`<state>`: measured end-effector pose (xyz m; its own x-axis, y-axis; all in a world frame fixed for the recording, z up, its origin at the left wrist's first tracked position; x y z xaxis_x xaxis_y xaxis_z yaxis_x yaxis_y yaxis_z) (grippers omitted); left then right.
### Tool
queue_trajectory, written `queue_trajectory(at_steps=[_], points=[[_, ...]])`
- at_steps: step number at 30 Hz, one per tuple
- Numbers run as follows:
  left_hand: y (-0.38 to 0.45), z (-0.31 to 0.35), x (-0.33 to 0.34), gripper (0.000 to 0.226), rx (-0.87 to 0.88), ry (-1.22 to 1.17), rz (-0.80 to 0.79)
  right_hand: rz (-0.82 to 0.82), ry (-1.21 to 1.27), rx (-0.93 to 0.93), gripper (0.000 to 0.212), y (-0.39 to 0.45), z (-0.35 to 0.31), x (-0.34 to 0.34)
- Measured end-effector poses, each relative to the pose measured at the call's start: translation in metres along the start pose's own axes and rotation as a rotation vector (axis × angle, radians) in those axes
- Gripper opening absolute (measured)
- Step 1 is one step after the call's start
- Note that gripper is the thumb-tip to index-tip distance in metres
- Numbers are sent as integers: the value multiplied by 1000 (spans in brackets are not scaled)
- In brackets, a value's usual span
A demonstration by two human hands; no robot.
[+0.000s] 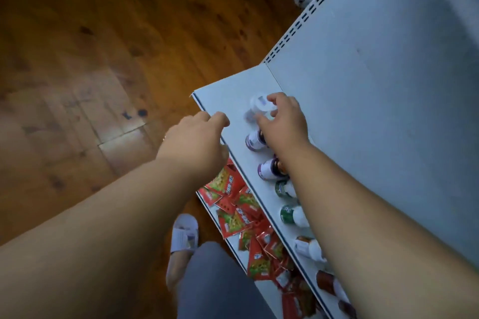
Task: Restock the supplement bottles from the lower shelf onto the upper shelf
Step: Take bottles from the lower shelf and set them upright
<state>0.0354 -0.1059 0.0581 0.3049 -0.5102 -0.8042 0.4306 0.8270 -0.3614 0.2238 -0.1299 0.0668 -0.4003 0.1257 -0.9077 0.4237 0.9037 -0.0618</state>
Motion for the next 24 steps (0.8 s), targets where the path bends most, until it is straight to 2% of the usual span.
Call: queue_trajectory(at_steps=[5, 8, 13, 16, 19, 24], points=[[53, -18, 34, 45, 28, -28, -42, -133, -277, -20, 51, 40, 24, 39], [66, -22, 44, 46, 47, -33, -69, -190, -376, 11, 47, 52, 33, 54], [77, -23, 44, 45, 71, -18, -42, -77, -317, 74, 31, 74, 33, 54], [80, -23, 45, 45, 74, -37, -56, -78, -296, 64, 31, 75, 27, 60], [77, -32, 38, 47, 18, -100, -84, -19, -141, 36, 35, 60, 2, 50], [36, -67, -23, 43, -265, -524, -93, -75, 196, 57, 53, -1, -73, 21]])
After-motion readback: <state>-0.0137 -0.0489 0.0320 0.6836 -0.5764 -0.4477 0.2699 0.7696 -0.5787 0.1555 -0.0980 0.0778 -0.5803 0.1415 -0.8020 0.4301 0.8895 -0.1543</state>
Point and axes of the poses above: each hand's wrist, its own y-axis towards the middle knuckle, its own x-axis out of the palm, z = x × y, the point moved 10 cm from there along y, towards the middle knuckle, and after that the axes turned 12 degrees about -x, right-handed, at the moved point
